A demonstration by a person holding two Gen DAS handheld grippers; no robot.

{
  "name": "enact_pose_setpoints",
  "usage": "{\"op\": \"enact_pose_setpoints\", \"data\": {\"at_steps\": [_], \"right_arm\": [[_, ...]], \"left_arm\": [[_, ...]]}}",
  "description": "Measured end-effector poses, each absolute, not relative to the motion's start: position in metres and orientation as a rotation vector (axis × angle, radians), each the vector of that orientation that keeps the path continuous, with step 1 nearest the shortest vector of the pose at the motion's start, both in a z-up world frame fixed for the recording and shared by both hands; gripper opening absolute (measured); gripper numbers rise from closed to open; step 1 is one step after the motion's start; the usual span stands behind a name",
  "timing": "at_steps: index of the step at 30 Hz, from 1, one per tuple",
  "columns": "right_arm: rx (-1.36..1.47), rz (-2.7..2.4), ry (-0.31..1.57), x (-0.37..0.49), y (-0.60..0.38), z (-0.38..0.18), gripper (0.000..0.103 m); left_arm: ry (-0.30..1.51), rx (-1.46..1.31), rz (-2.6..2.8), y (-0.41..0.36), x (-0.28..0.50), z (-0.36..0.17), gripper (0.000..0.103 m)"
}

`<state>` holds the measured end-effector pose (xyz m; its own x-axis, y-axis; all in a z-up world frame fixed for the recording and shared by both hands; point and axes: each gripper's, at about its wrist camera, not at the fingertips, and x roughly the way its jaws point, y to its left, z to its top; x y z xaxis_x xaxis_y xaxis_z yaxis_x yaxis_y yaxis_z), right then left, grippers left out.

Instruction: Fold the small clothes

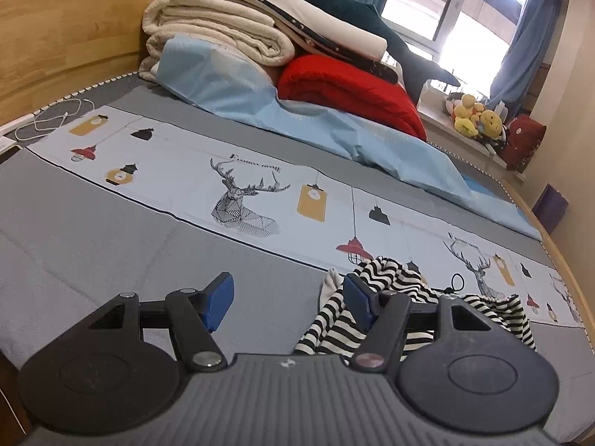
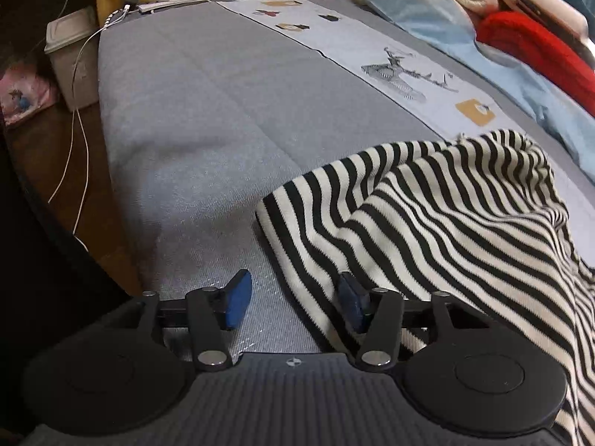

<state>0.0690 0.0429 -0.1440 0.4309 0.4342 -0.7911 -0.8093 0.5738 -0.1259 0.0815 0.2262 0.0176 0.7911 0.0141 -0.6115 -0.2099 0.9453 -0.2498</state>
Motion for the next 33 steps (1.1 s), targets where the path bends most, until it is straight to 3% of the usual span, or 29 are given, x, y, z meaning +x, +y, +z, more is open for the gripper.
{"op": "enact_pose_setpoints", "data": {"at_steps": [1,3,4,12,17,21,27,28,31,33], "right_arm": [[-0.547,0.819,0.783,0.07,0.042,-0.143,0.025],[-0.527,0.795,0.787,0.077,0.039,-0.142,0.008],[-0.495,0.787,0.799,0.083,0.036,-0.139,0.005],[-0.241,0.741,0.731,0.094,-0.009,-0.094,0.003],[-0.135,0.744,0.673,0.093,-0.043,-0.071,0.003],[-0.107,0.75,0.647,0.087,-0.066,-0.06,0.003],[-0.103,0.761,0.632,0.086,-0.086,-0.052,0.003],[-0.105,0.762,0.634,0.086,-0.088,-0.051,0.003],[-0.101,0.765,0.643,0.087,-0.091,-0.051,0.003],[-0.102,0.768,0.646,0.085,-0.089,-0.051,0.003]], "left_arm": [[0.653,-0.317,0.118,0.226,0.083,0.017,0.07],[0.66,-0.321,0.112,0.225,0.084,0.015,0.07],[0.662,-0.321,0.109,0.225,0.085,0.015,0.071],[0.814,-0.445,-0.052,0.223,0.116,-0.01,0.085],[0.899,-0.76,-0.098,0.219,0.145,-0.057,0.095],[1.147,-0.733,-0.129,0.188,0.184,-0.094,0.095],[1.156,-0.77,-0.172,0.166,0.22,-0.11,0.094],[1.154,-0.772,-0.166,0.164,0.225,-0.112,0.092],[1.161,-0.772,-0.162,0.16,0.24,-0.118,0.067],[1.165,-0.736,-0.163,0.156,0.243,-0.119,0.031]]}}
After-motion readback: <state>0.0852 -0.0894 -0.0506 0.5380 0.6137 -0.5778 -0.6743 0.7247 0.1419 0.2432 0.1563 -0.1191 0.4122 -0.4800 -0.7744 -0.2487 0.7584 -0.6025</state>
